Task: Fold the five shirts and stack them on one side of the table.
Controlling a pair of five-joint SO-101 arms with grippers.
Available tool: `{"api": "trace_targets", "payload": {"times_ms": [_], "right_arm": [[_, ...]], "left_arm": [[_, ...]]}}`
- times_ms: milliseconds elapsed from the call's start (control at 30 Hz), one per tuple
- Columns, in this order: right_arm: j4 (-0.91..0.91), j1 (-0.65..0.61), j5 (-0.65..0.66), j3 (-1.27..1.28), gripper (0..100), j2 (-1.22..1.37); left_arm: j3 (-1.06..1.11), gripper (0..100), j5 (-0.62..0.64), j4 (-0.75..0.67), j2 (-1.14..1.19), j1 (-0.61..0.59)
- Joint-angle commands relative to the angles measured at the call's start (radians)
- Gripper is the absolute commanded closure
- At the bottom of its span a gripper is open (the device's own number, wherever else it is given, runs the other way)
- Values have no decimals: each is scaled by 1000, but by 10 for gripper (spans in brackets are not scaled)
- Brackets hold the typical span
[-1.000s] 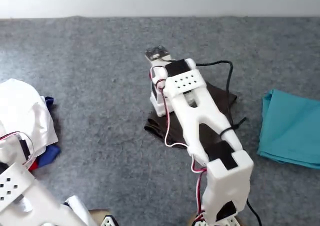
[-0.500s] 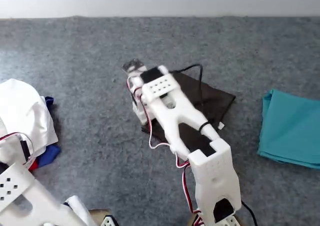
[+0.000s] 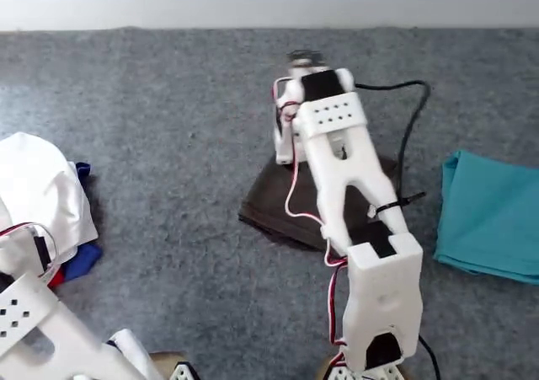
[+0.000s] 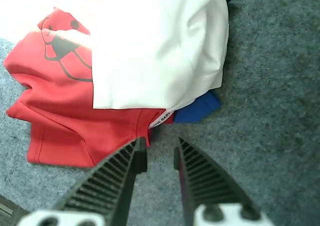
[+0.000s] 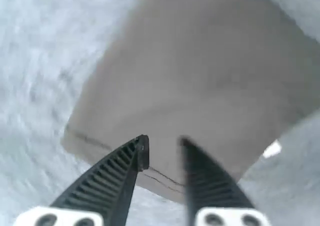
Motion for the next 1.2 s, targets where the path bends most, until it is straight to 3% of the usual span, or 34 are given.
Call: {"api": "trace_targets", "payload": {"times_ms": [0,100,333,600,800,933,1067,1167], "right_arm": [[45,15,-161,-37,649,-77],[45,12,-219,-21,600,-150],[31,28,-267,201,597,-259],[-344,96,-330,434,597,-220],[-512,99,-344,539,597,-219],[-509,127,-344,560,581,-203],[-449,139,-342,555,485,-205],[-446,139,-339,555,487,-200]], "left_arm": [[-7,902,-11,-17,3,3],[-13,902,-15,-17,3,3],[-13,903,-66,-17,-3,2],[-5,903,-64,-15,3,2],[-5,903,-66,-15,5,2],[-5,903,-66,-15,5,2],[-4,903,-66,-12,5,2],[-4,903,-66,-15,5,2]]}}
